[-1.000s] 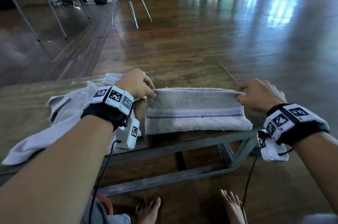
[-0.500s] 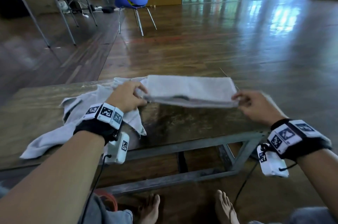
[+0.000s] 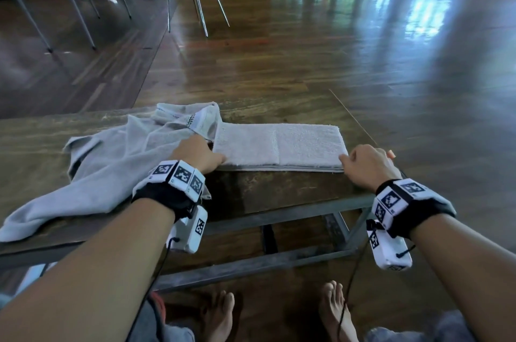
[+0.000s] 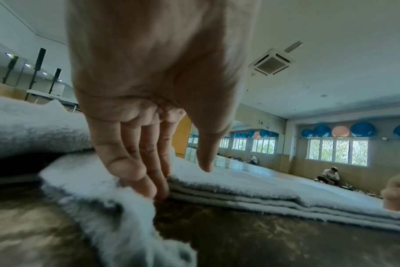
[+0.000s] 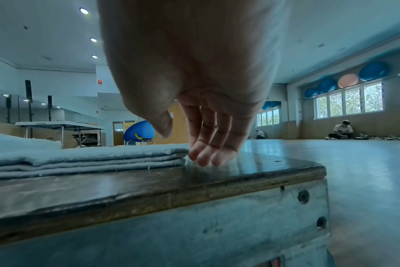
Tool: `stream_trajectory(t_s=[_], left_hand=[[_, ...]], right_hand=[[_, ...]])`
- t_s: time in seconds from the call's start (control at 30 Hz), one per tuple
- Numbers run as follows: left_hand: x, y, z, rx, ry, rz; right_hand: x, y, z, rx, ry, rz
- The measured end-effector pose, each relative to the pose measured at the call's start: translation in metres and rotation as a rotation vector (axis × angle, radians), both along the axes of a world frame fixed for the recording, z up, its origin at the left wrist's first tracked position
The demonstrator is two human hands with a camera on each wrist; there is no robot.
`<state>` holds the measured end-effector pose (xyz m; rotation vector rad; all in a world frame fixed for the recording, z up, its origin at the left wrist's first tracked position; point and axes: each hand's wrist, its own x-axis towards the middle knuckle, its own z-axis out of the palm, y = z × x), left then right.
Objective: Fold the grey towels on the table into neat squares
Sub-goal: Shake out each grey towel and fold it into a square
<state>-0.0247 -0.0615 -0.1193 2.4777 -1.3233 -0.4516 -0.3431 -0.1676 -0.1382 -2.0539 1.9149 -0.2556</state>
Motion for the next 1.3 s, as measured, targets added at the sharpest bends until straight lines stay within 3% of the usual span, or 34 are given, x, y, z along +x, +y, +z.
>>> stream_trajectory(t_s=[0.37, 0.47, 0.57, 0.67, 0.73, 0.8, 0.93, 1.07, 1.17, 1.23, 1.3], left_hand=[[0.006, -0.005, 0.008, -0.058, -0.04, 0.05], [0.008, -0.002, 0.013, -0.078, -0.054, 0.067], [0.003, 0.001, 0.01, -0.053, -0.068, 0.045], [-0.004, -0.003, 0.005, -0.179, -0.144, -0.07], [-0.01, -0.009, 0.003, -0.278, -0.107, -0.248], [-0.017, -0.013, -0.003, -0.219, -0.061, -0.414], [-0.027, -0.017, -0.008, 0.036, -0.117, -0.497], [-0.04, -0.018, 0.001, -0.06, -0.054, -0.602], [-0.058, -0.019, -0.001, -0.14, -0.009, -0.649], [-0.068, -0.022, -0.011, -0.069, -0.059, -0.627], [-0.075, -0.024, -0.022, 0.038, -0.097, -0.621]], right_hand=[[-0.004, -0.011, 0.003, -0.047, -0.184, -0.013], [-0.005, -0.011, 0.007, -0.026, -0.164, -0.016], [-0.001, -0.005, 0.005, -0.062, -0.012, 0.025], [0.005, 0.0, 0.003, -0.198, 0.012, 0.208], [0.011, 0.003, 0.001, -0.147, -0.058, 0.425], [0.018, 0.008, -0.001, -0.037, -0.038, 0.573], [0.025, 0.007, 0.005, 0.024, 0.037, 0.558], [0.027, 0.013, 0.012, -0.131, 0.078, 0.593], [0.038, 0.027, 0.012, -0.258, -0.107, 0.673], [0.048, 0.035, 0.007, -0.196, -0.17, 0.744], [0.056, 0.04, -0.003, -0.103, -0.085, 0.786]])
